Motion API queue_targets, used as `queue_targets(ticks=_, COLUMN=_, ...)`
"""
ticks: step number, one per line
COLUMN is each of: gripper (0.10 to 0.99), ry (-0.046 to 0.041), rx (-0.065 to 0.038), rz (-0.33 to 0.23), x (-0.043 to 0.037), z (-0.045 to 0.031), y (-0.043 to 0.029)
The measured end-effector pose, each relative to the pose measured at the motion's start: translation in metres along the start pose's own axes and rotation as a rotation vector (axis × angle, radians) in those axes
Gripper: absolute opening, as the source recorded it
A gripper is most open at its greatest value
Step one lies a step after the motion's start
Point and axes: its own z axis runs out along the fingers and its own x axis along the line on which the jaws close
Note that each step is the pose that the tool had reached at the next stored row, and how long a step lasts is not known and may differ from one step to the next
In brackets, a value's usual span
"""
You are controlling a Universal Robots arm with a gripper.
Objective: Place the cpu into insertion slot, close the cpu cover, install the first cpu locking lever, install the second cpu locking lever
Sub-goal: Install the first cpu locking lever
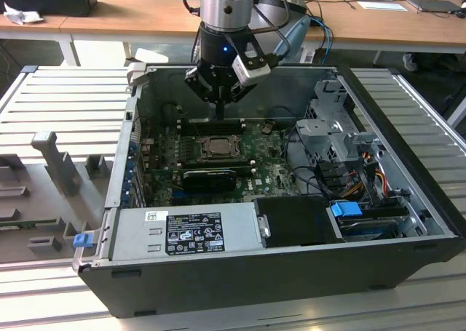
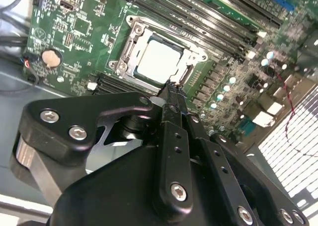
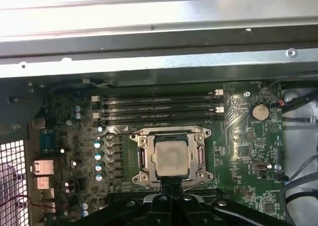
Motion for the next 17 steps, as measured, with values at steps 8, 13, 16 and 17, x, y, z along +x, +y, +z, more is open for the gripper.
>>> queue_targets(ticks=8, gripper=0.106, ry=-0.0045, rx=0.001, rz=-0.121, x=0.0, z=0.0001, y=0.0)
queue_targets(ticks=13, gripper=0.106, ry=-0.0094, rx=0.002, rz=-0.213, x=0.0, z=0.0001, y=0.0)
queue_targets(ticks=16, gripper=0.106, ry=-0.012, rx=0.002, rz=-0.253, x=0.0, z=0.0001, y=0.0)
queue_targets(ticks=17, gripper=0.106, ry=-0.0135, rx=0.003, rz=-0.27, x=0.0, z=0.0001, y=0.0)
